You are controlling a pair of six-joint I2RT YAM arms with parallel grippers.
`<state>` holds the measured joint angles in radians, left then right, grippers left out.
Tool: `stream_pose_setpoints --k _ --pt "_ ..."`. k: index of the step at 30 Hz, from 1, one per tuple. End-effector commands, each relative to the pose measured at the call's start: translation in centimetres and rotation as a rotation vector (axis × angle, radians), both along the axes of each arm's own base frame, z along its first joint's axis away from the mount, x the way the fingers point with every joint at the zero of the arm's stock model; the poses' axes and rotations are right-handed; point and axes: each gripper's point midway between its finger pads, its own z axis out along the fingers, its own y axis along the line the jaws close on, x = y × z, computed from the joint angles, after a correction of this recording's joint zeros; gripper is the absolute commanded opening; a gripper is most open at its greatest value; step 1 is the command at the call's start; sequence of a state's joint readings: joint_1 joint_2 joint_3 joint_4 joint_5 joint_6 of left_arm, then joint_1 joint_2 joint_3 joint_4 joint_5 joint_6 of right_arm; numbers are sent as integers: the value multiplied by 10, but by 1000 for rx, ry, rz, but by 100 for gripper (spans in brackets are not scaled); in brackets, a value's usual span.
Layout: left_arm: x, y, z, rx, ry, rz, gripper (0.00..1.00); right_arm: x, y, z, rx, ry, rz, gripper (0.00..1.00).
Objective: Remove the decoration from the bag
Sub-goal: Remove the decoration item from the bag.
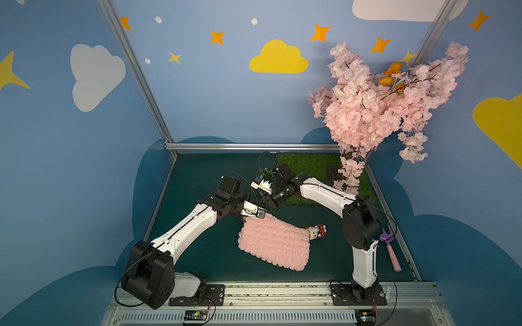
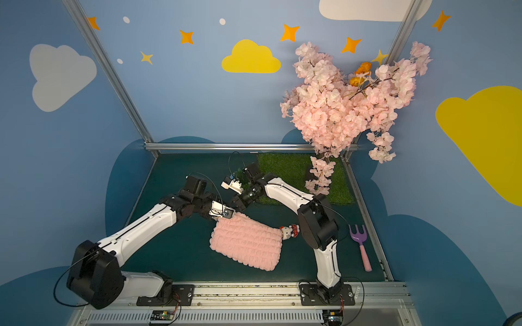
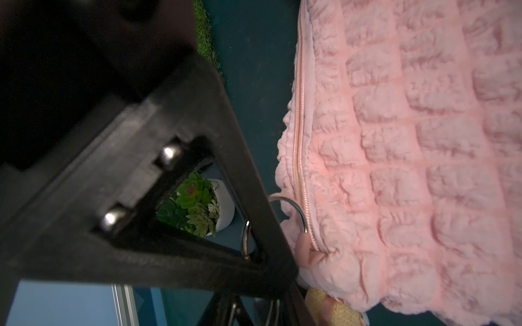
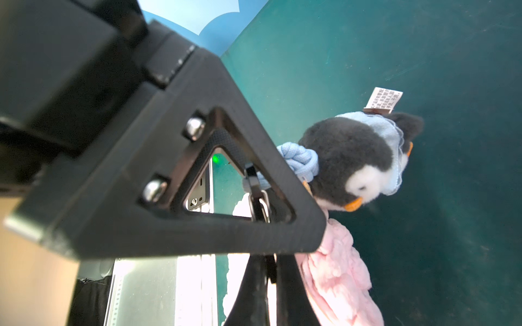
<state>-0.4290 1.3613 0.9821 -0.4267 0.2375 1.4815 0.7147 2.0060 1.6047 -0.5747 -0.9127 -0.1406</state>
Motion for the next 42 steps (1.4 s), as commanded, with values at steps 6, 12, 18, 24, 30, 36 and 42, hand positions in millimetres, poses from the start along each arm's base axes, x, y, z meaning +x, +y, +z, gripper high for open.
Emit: stream_pose_setpoints --k 6,12,18,24,30,36,42 --pt "2 8 -9 60 31 22 23 0 -1 19 61 -8 30 0" --pt "4 10 -9 66 35 44 22 3 -5 16 48 -15 17 0" --pt "5 12 -9 55 47 70 23 6 -9 16 46 -25 5 0" --pt "5 14 -10 58 52 79 24 8 -12 15 48 -23 -1 0" --pt "3 18 -12 70 68 89 15 10 -15 14 47 -21 -12 0" --pt "5 13 -8 49 71 94 12 10 -12 16 58 -17 -13 0" --pt "8 11 -7 31 63 109 13 11 -14 13 50 -22 -31 0"
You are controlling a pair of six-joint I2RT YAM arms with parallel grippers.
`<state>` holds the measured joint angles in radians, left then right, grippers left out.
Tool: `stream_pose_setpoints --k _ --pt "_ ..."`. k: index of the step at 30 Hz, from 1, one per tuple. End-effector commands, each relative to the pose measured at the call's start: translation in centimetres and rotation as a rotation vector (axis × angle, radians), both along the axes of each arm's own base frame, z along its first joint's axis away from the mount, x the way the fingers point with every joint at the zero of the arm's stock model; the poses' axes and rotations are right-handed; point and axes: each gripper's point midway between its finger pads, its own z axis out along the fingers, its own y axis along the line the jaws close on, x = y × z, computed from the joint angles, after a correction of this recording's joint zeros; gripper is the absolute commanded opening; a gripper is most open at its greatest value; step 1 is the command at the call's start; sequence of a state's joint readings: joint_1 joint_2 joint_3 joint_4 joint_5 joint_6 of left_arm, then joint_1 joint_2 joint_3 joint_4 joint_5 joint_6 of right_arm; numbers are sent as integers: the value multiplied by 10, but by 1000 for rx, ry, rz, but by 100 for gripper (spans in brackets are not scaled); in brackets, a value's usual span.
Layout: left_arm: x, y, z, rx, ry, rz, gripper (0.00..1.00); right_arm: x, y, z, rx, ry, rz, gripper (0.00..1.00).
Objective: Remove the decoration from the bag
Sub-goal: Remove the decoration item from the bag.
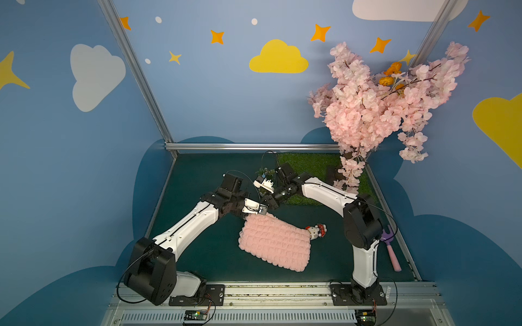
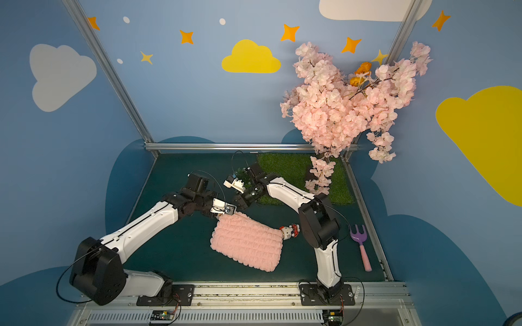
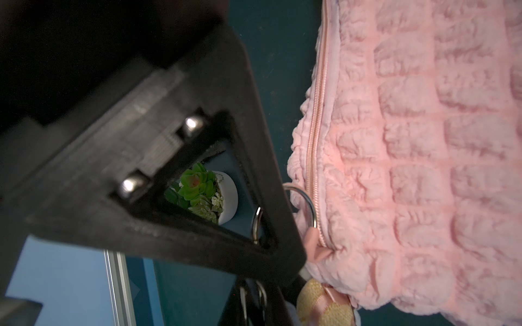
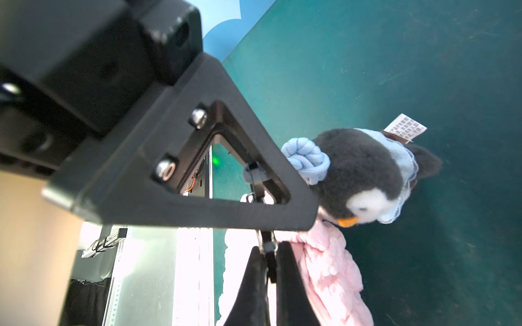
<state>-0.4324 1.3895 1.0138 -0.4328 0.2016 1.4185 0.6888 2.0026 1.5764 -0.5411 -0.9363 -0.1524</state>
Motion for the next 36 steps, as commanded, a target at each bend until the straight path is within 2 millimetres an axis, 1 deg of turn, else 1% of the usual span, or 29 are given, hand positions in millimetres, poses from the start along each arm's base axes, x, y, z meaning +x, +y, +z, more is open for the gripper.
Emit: stream_pose_setpoints --k 1,2,3,4,6,12,16,21,27,32,36 --pt "0 10 -6 25 36 48 13 5 -9 15 23 -21 -29 0" --pt "2 10 -5 20 35 55 13 5 -10 15 21 -26 -34 2" --pt "3 8 -3 9 31 58 13 5 -10 13 18 -29 -40 9" --pt "4 7 -2 -2 29 66 13 5 -10 12 16 -34 -43 12" --pt "6 5 1 -22 29 79 13 6 -11 11 15 -34 -52 14" --pt "9 3 4 -55 31 109 13 7 -11 9 21 -40 -67 15" --pt "10 3 5 -75 35 128 13 7 -11 5 14 -34 -70 18" --pt "11 3 4 -92 40 147 13 6 -12 1 5 -33 -78 19" --pt "14 2 6 -113 39 163 13 7 -10 3 16 -41 -83 13" --pt "15 0 7 -122 40 166 13 8 -6 8 34 -46 -87 1" --pt "15 0 6 -126 48 172 13 5 0 13 48 -60 -74 0"
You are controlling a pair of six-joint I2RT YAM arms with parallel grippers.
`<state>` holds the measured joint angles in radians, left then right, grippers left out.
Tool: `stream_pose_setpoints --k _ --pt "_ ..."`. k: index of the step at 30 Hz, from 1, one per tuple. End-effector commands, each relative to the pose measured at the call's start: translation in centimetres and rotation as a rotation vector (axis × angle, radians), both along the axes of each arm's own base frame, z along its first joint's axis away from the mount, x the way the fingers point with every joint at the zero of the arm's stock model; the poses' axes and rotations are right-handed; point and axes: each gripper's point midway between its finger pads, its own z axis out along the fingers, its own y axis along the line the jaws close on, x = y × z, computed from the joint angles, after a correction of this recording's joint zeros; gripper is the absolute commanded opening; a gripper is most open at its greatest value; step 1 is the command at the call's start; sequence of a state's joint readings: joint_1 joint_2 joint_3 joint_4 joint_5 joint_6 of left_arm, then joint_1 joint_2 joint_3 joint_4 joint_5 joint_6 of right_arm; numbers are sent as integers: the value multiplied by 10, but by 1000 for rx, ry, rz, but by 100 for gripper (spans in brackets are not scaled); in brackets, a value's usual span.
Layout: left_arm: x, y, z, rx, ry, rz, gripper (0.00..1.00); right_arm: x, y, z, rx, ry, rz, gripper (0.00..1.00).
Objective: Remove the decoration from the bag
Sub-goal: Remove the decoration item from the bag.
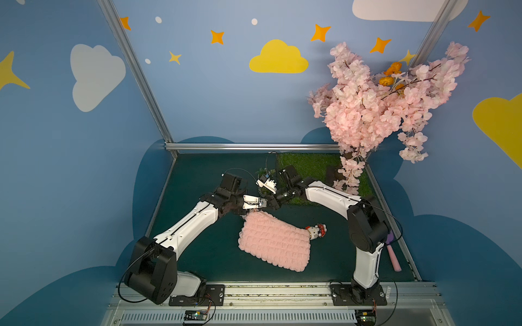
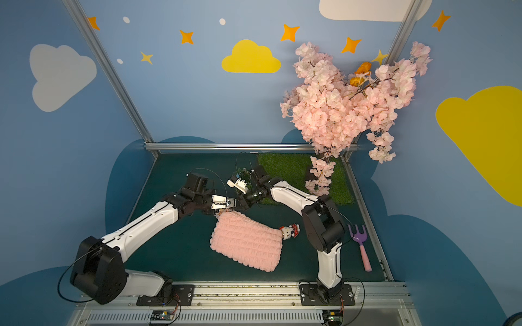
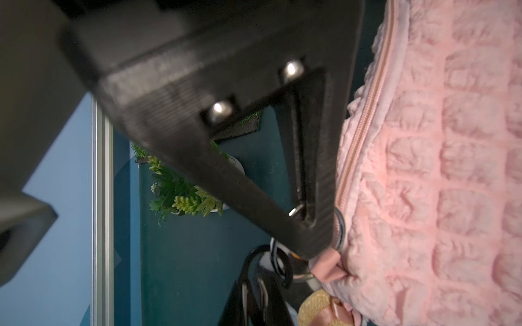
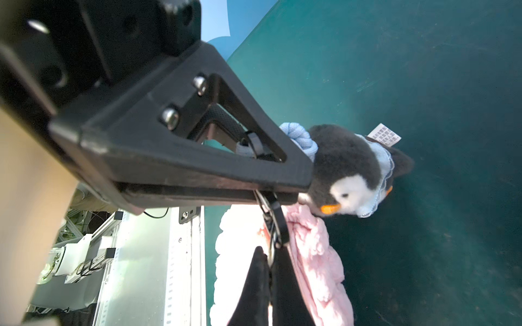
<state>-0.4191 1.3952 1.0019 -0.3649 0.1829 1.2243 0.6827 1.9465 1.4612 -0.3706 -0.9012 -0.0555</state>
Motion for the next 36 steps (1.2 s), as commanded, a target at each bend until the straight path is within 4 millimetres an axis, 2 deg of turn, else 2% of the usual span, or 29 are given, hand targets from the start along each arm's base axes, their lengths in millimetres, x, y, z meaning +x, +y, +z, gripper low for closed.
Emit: stream_pose_setpoints --k 1,5,12,22,30,36 --pt "2 -3 3 -30 2 7 13 -2 4 15 25 -36 2 0" --pt "4 -3 3 -32 6 12 14 -6 6 12 4 -45 19 0" --pt "2 -5 -2 -39 34 17 14 -5 7 20 2 -100 14 0" --pt "2 -5 -8 -53 66 33 14 -6 16 39 133 -88 3 0" --pt "2 -11 -2 -126 82 27 14 -10 19 43 175 -40 23 0" --pt "2 -16 1 -162 114 33 13 -10 22 43 160 -81 18 0"
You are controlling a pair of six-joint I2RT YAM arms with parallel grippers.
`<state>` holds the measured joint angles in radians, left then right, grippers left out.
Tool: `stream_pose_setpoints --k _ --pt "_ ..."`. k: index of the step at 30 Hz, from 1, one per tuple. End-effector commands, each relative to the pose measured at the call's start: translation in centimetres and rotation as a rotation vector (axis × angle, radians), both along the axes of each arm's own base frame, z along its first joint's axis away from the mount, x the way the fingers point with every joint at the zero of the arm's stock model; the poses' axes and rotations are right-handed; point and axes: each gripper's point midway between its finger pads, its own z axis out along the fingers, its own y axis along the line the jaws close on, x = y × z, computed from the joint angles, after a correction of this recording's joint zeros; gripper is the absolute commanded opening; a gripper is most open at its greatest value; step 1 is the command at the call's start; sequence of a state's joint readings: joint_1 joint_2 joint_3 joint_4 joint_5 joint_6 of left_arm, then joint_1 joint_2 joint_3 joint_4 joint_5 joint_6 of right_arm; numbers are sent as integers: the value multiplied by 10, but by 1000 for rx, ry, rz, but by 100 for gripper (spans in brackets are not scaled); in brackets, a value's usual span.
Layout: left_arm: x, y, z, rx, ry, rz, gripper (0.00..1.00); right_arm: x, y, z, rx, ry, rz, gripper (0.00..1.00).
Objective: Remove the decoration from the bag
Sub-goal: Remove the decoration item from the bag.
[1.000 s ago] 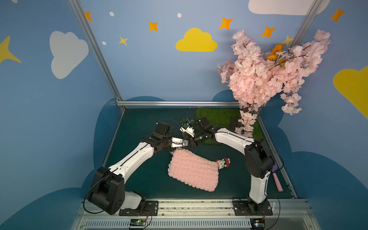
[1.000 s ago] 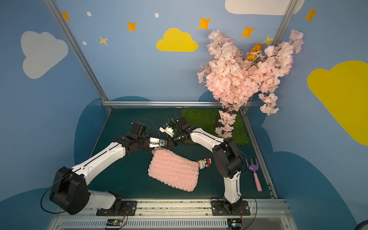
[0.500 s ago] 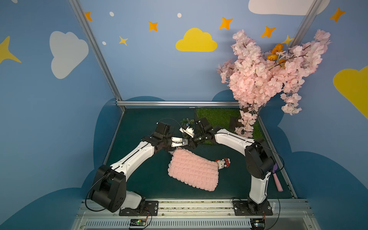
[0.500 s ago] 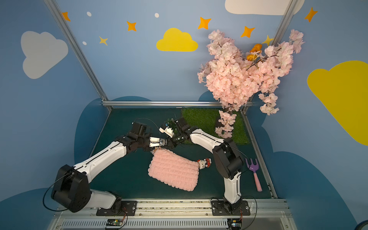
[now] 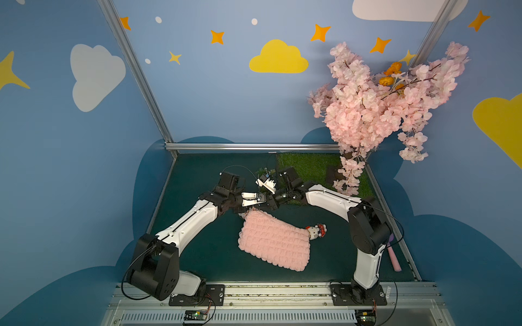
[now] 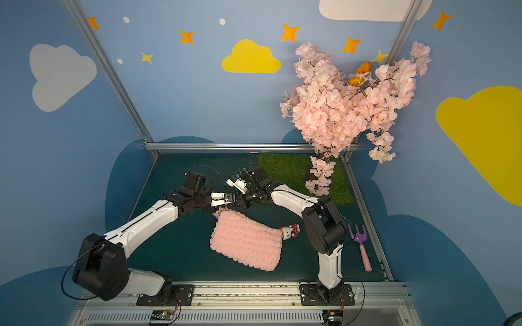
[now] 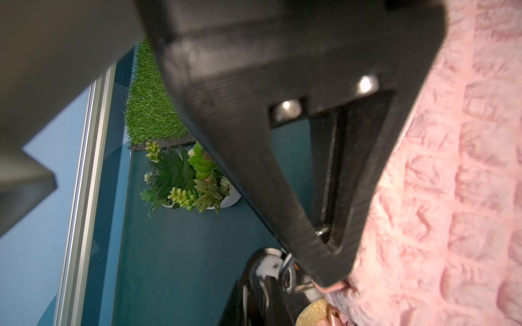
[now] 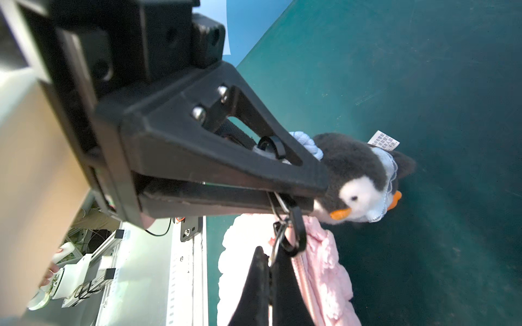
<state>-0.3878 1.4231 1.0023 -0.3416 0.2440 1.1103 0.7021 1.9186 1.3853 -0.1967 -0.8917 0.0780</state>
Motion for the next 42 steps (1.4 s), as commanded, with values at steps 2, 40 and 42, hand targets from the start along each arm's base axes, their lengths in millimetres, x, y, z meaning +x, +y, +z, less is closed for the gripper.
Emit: stream_pose_setpoints --k 2,40,42 --pt "-2 -17 6 -75 34 -34 13 -11 12 35 90 -120 73 0" --pt "-2 -25 6 -156 73 -4 10 15 23 85 299 -168 -94 0" --pt "-4 -28 10 -180 82 -6 10 12 23 87 315 -161 -79 0"
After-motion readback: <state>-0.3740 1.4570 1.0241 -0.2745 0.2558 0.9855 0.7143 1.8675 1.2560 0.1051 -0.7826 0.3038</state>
